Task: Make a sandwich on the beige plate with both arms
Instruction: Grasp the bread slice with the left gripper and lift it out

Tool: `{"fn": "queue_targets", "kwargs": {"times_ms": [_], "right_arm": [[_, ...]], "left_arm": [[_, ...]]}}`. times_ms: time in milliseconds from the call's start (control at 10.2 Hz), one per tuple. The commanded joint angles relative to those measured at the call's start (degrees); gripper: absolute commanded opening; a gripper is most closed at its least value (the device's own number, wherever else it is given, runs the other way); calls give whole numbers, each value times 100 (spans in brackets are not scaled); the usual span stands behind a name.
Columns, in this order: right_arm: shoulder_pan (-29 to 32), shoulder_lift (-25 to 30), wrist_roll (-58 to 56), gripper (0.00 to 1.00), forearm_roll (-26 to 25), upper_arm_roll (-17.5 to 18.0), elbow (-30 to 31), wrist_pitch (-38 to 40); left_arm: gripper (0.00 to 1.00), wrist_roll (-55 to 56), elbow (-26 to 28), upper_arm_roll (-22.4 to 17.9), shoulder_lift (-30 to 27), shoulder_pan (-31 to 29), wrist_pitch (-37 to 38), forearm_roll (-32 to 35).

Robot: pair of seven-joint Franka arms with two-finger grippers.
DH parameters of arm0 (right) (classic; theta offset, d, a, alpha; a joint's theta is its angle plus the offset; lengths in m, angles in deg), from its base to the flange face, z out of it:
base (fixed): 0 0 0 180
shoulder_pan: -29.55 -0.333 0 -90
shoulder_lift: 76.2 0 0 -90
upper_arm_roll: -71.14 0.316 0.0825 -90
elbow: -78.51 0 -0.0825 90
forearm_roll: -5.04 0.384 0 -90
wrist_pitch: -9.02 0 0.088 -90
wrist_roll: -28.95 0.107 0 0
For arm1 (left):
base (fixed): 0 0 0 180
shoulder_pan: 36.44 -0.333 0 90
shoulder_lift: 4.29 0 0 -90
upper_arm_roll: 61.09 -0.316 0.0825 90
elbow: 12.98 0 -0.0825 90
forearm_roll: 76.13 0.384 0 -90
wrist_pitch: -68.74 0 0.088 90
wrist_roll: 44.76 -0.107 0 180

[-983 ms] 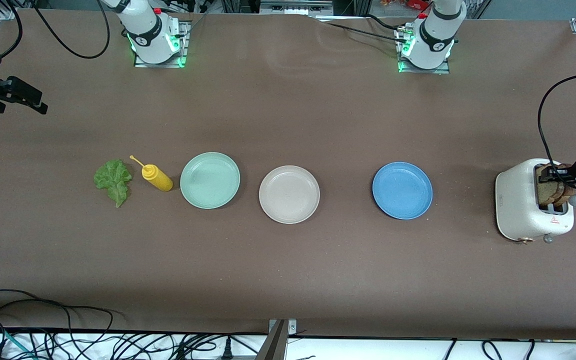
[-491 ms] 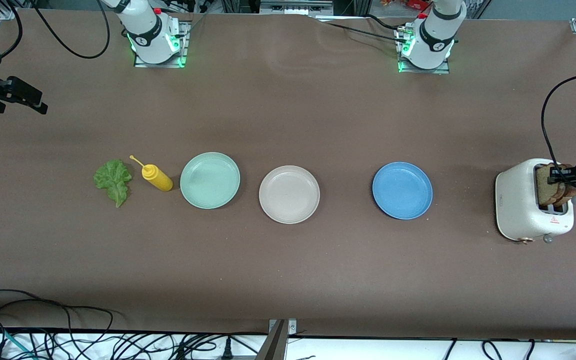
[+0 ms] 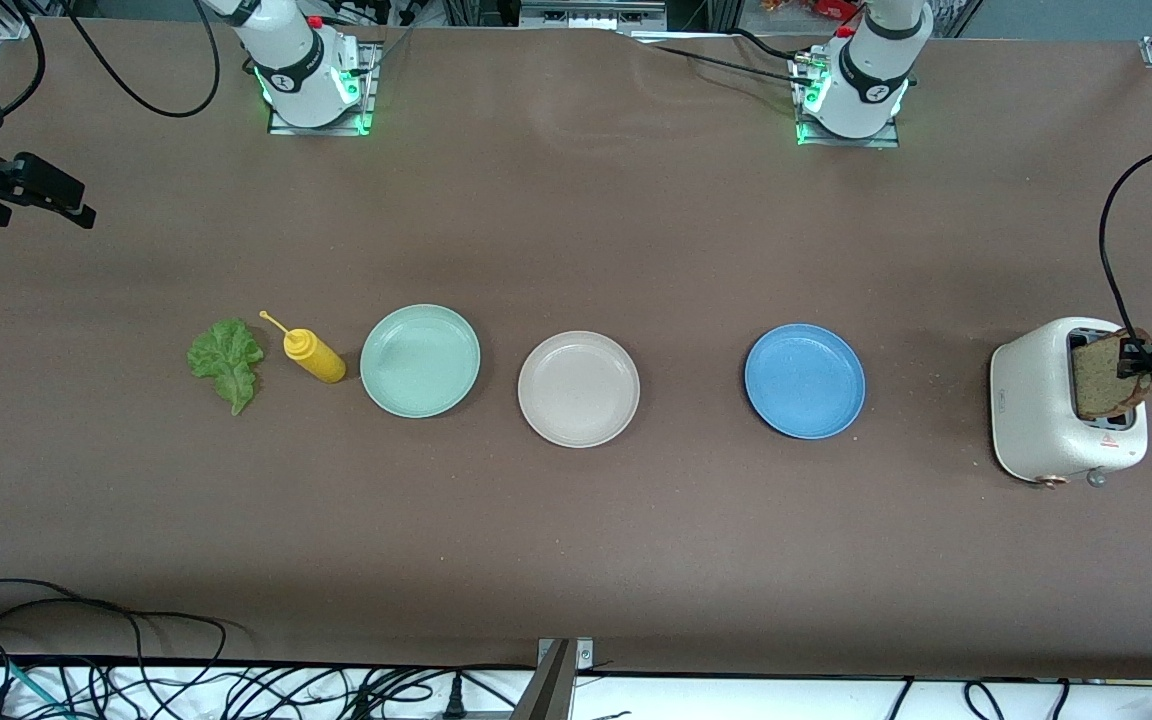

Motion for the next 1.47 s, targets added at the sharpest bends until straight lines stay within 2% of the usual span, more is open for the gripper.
{"fn": "queue_targets", "kwargs": {"times_ms": [0,491,590,786,1081,1376], "right_arm": [[-8,60,-5,100,-47,17,-32,76],[-8,60,-14,100,-47,8,-32,76],[-8,60,-22,100,-39,8,-32,76],[-8,51,-14,100,-39,8,-32,76],[-8,60,-14,100,-39,8,-32,76],[-8,51,-22,100,-39,-10,-32,76]], "left_arm": [[0,-72,-719,2,-18,244,581,134],[0,-80,-1071,37,-53,394,1170,38],[0,-72,-1342,11,-45,612,1468,28],[0,-54,-1407,37,-53,921,1716,-172],[0,7,-1407,37,-45,1386,2103,-786],[0,165,-1302,37,17,1720,2262,-1770]]}}
